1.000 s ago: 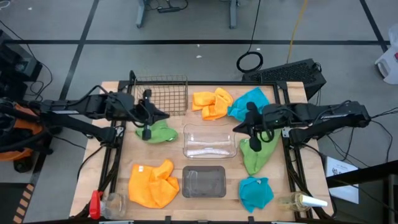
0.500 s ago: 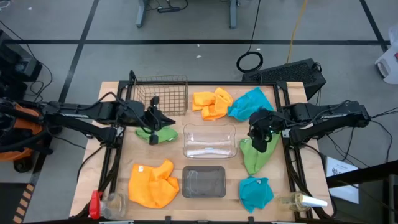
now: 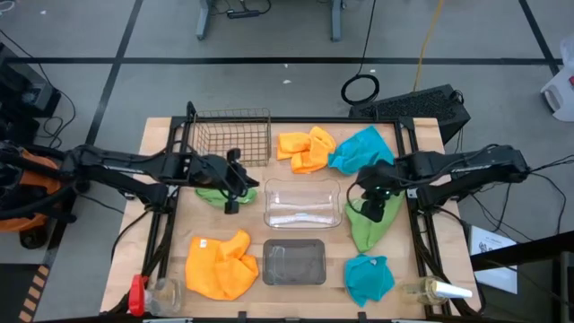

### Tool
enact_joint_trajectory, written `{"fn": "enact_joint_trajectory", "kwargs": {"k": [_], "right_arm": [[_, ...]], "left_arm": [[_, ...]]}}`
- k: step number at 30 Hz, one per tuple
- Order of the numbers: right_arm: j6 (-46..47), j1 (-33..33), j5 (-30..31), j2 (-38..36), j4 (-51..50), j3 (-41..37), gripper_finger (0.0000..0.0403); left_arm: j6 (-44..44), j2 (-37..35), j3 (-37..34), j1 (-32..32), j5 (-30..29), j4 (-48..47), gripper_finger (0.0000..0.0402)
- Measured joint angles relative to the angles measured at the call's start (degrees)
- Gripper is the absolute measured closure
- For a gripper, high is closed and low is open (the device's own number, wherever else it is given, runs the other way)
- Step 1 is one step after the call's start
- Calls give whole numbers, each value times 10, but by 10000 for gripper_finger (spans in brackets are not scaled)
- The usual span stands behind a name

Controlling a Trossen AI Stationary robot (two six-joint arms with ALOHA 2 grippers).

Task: Sort microfiber towel by color & place in baskets
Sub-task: Put the right green towel into the black transparent bin

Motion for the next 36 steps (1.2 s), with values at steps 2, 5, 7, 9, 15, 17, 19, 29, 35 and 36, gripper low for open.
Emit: {"fn": "enact_joint_trajectory", "kwargs": {"k": [2,5,7,9,15,17,19,29,35,36], "right_arm": [[3,0,-1,21,-11,0,399],[23,4,-1,47,-15,-6,384],[35,12,-1,58,-10,-23,370],[50,22,-1,65,8,-48,356],[100,40,0,66,82,-126,319],[119,42,1,66,89,-141,311],[139,42,1,66,91,-156,304],[160,42,4,66,110,-232,216],[191,42,23,65,123,-256,149],[192,42,24,65,126,-259,143]], "left_arm": [[-10,9,0,-1,0,2,382],[-15,23,0,-1,0,2,382],[-18,31,0,-3,0,1,382],[-25,37,0,-6,0,3,382],[-26,51,0,-13,1,4,382],[-26,53,0,-13,1,4,382],[-26,53,0,-13,1,10,382],[-28,53,0,-13,2,42,382],[-29,53,0,-13,2,46,382],[-29,53,0,-13,2,48,382]]}}
